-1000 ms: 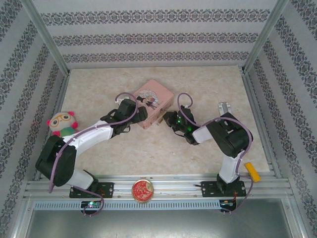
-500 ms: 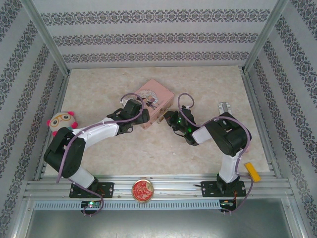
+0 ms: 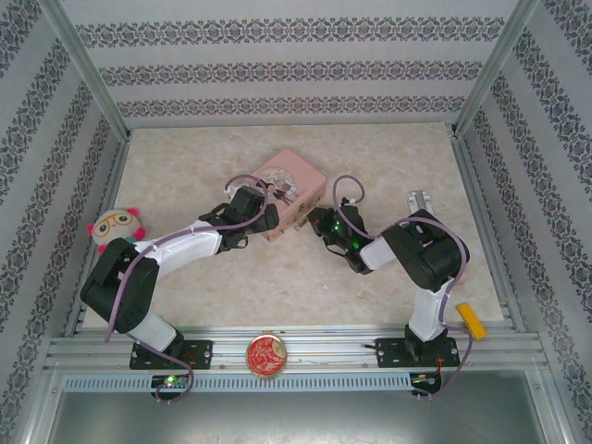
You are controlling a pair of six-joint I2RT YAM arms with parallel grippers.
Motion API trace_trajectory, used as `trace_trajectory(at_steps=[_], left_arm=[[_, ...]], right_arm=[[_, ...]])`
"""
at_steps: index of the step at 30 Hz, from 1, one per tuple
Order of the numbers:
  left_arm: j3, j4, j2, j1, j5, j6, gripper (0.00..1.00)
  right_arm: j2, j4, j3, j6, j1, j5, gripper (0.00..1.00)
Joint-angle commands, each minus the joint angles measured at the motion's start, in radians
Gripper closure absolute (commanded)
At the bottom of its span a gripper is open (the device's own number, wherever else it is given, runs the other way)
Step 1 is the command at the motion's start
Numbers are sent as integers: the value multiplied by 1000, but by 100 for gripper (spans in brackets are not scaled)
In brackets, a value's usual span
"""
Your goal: Unlock a padlock with a key
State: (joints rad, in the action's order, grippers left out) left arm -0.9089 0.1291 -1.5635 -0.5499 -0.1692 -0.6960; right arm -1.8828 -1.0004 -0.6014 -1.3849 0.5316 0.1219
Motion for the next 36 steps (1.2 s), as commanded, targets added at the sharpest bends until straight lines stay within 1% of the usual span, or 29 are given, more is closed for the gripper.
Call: trace_trajectory(at_steps=[1,5,10,15,17,21,25,27,29,32,35,36], left_arm=[[33,42,17,-9,-11,16,6],[49,32,26,-8,-15,17,13],[60,34,31,-7,-19,18,15],[62,60,37,-2,-42,29,21],[65,73,49,7,-52,34,26],[80,78,85,31,-75,52,28],[84,75,126,80,-76,63,28],[81,64,147,108,-47,59,27],[76,38,170,133,-4,48,18],[57,4,193,143,50,26,7],[38,-12,196,144,89,1,1],[36,-19,195,144,101,-7,1]], right_arm=[[39,-38,28,20,-20,-31,100],[61,-36,48,29,-24,-40,100],[96,-35,86,35,-23,-49,100],[159,-30,135,47,-22,-55,100],[199,-16,162,60,-21,-50,100],[295,52,197,105,-19,-15,100],[407,176,227,167,-19,34,100],[473,262,235,208,-18,52,100],[545,363,238,267,-18,77,100],[640,486,238,343,-27,126,100],[710,589,229,404,-50,191,100],[724,608,230,415,-56,207,100]])
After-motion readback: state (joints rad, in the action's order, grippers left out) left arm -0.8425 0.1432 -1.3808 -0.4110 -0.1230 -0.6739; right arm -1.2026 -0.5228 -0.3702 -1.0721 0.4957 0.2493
